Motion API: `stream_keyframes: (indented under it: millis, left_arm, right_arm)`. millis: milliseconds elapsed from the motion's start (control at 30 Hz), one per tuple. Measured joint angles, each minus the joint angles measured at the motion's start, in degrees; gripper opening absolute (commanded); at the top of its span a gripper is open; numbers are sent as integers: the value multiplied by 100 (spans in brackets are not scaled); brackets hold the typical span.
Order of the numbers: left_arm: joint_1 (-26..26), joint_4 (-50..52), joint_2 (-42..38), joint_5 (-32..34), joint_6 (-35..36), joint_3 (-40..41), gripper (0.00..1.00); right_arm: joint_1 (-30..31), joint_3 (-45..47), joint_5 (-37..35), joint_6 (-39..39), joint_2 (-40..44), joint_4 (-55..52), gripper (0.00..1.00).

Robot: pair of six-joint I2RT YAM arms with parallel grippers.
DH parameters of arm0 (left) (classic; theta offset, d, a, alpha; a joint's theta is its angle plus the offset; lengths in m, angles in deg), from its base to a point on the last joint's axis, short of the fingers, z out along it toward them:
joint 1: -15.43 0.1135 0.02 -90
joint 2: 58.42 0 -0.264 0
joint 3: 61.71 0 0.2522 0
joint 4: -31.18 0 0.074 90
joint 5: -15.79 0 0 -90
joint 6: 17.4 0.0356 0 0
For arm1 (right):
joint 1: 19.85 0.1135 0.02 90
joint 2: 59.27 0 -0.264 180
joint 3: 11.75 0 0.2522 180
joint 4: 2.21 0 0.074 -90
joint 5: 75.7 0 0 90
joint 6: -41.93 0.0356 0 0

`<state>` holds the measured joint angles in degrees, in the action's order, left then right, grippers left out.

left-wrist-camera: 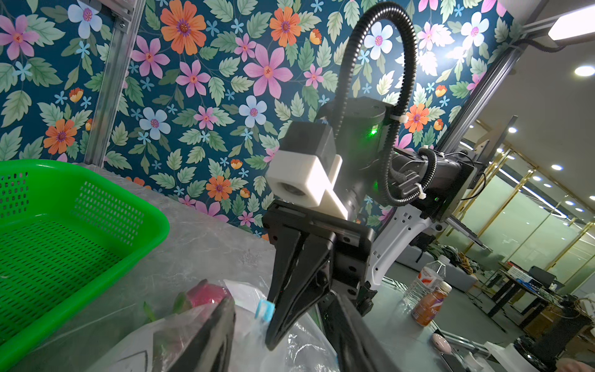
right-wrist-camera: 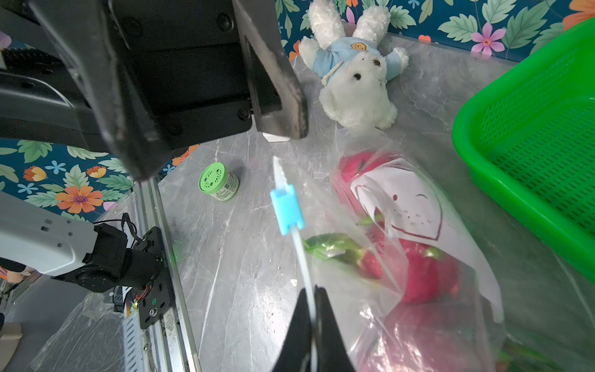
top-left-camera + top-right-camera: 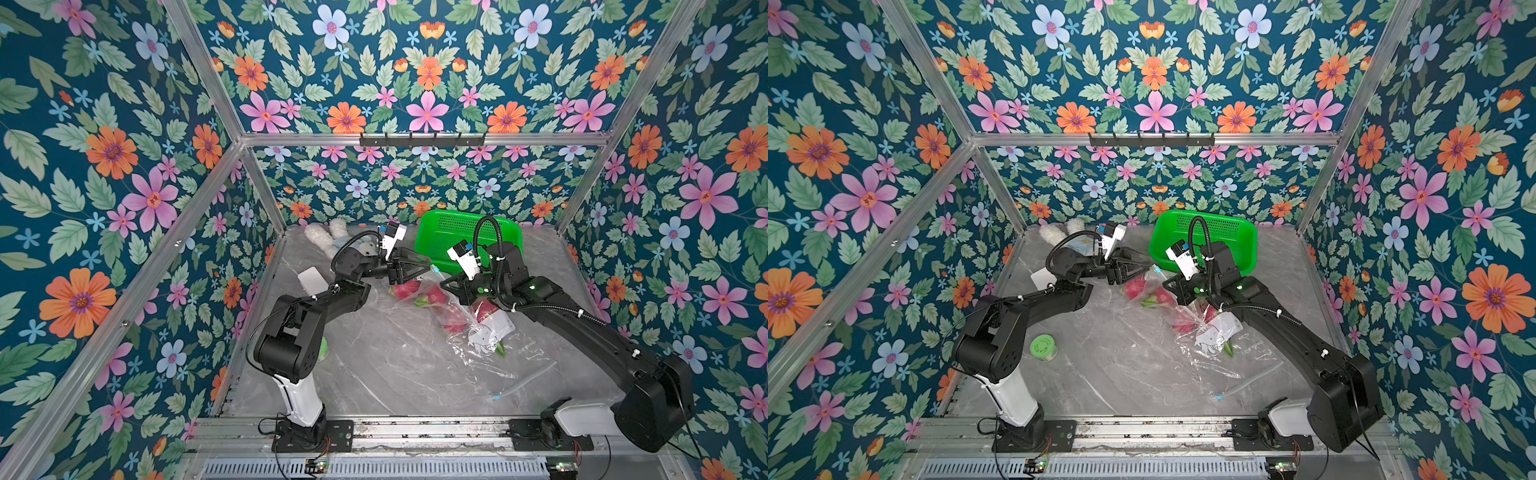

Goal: Open the zip-top bag and take out the dragon fruit
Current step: Pick up the zipper food storage bag at the center of the board.

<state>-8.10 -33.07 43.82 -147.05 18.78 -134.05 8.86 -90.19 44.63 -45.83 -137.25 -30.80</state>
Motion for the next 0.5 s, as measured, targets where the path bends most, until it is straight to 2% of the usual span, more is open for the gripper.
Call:
stream_keyframes:
  millis: [100, 333, 500]
  left_arm:
    - [-2, 380, -52, 96, 326, 2, 50]
    - [-83, 1609, -337, 280, 1362, -70, 38]
    - [-122, 2140, -380, 313, 1770, -92, 19]
  right_arm:
    - [0, -4, 39, 17, 0, 22, 0]
    - [0, -22, 98, 24, -76, 87, 0]
    - [0, -55, 109, 52, -118, 103, 0]
